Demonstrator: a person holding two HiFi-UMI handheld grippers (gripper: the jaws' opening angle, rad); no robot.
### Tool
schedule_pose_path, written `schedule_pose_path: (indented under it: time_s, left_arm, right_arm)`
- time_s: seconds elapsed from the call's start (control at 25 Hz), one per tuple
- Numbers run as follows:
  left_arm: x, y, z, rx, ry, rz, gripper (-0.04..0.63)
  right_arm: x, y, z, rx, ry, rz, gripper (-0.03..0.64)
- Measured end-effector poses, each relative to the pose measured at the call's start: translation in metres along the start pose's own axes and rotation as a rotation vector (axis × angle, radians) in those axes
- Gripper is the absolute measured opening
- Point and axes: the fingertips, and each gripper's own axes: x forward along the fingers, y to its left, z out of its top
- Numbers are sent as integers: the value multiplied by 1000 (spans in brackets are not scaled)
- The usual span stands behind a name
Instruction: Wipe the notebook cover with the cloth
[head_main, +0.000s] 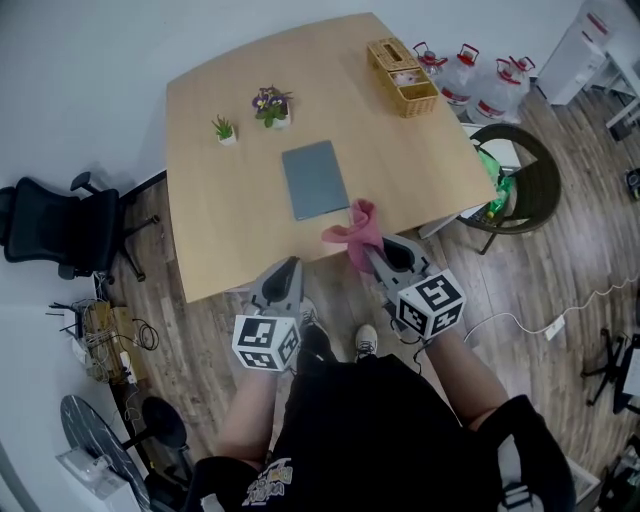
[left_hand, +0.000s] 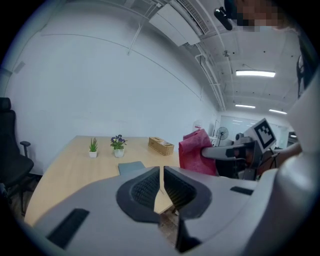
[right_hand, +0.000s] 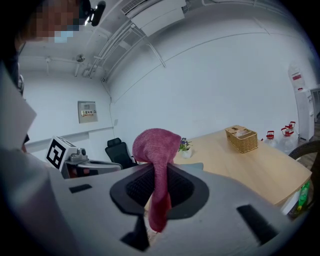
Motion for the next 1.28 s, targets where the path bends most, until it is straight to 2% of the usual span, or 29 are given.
schedule_pose_path:
  time_s: [0.28, 0.36, 0.68, 0.88, 1.08, 1.28]
  left_arm:
    - [41, 43, -10, -5, 70, -78, 27]
    - [52, 57, -13, -4, 92, -107, 104]
    - [96, 110, -33, 16, 197, -208, 216]
    - [117, 129, -49, 14, 264, -269, 233]
    - [134, 141, -64, -37, 329, -316, 234]
    - [146, 147, -76, -89, 383, -334, 233]
  right_arm:
    - [40, -16, 3, 17, 15, -96, 58]
    - [55, -19, 4, 22, 21, -123, 58]
    - [114, -24, 4, 41, 52, -230, 58]
    - [136, -24, 3, 35, 69, -294, 58]
    - [149, -24, 0, 41, 90, -354, 58]
    - [157, -24, -4, 38, 123, -373, 58]
